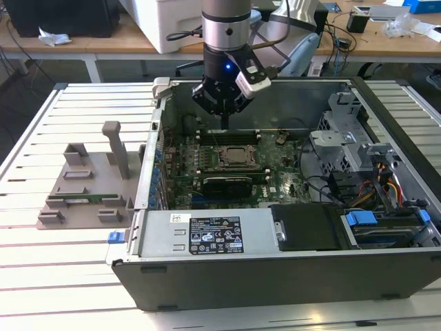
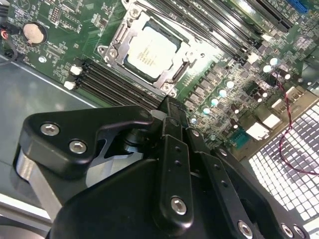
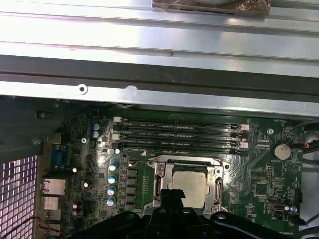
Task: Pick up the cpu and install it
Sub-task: 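Install the first cpu locking lever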
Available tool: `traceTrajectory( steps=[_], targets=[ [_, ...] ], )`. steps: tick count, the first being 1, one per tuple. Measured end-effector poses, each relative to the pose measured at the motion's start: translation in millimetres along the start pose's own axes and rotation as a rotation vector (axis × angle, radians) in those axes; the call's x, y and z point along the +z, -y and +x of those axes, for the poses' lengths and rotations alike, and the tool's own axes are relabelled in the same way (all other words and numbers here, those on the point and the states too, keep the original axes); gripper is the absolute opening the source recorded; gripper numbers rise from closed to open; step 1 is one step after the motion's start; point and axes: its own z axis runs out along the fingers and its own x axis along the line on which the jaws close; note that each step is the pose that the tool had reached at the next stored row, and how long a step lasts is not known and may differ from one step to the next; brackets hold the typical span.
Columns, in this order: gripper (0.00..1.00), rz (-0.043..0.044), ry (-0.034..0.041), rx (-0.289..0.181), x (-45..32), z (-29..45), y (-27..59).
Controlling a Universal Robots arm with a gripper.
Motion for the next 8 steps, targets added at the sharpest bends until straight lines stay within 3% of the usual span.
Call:
traceTrajectory(
  steps=[8],
  targets=[
    [0.11, 0.0, 0.0, 0.0, 0.0, 3.0, -0.1]
  ],
)
